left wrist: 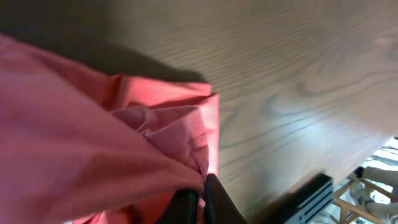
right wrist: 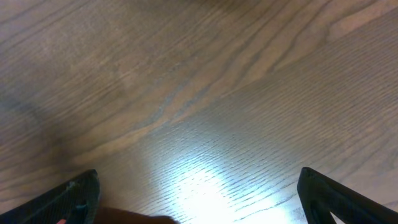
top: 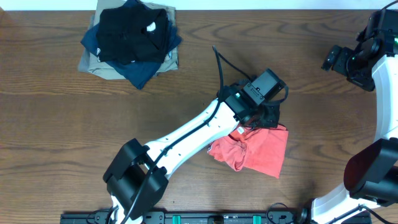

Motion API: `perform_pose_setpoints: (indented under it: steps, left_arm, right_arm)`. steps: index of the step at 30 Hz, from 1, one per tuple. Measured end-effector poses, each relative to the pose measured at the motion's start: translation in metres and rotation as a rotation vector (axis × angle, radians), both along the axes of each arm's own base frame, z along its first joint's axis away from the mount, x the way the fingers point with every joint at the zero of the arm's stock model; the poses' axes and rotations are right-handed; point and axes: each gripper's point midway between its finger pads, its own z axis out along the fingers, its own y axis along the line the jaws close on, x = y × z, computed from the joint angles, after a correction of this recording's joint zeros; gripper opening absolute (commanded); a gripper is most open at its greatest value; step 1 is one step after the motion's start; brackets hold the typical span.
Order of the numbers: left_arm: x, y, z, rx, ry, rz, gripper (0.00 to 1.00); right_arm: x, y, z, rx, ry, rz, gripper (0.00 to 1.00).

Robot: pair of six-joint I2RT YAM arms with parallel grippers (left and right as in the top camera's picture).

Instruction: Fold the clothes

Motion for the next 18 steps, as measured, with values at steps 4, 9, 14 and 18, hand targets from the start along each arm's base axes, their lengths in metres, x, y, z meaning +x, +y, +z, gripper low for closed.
perform_pose_setpoints:
  steps: [4, 9, 14, 18]
  left_arm:
    - [-0.003, -0.012, -0.004, -0.017, -0.013, -0.02, 0.06]
    - [-0.014, -0.031, -0.032, -0.001, 0.012, -0.044, 0.06]
    - [-0.026, -0.053, -0.058, -0.002, 0.015, -0.081, 0.3]
    - [-0.038, -0.066, -0.062, -0.017, 0.008, -0.111, 0.48]
  right_arm:
    - [0.0, 0.0, 0.0, 0.0, 0.0, 0.0, 0.99]
    - [0.0, 0.0, 0.0, 0.0, 0.0, 0.0, 0.99]
    - [0.0, 0.0, 0.0, 0.0, 0.0, 0.0, 0.99]
    - [0.0, 0.0, 0.0, 0.0, 0.0, 0.0, 0.99]
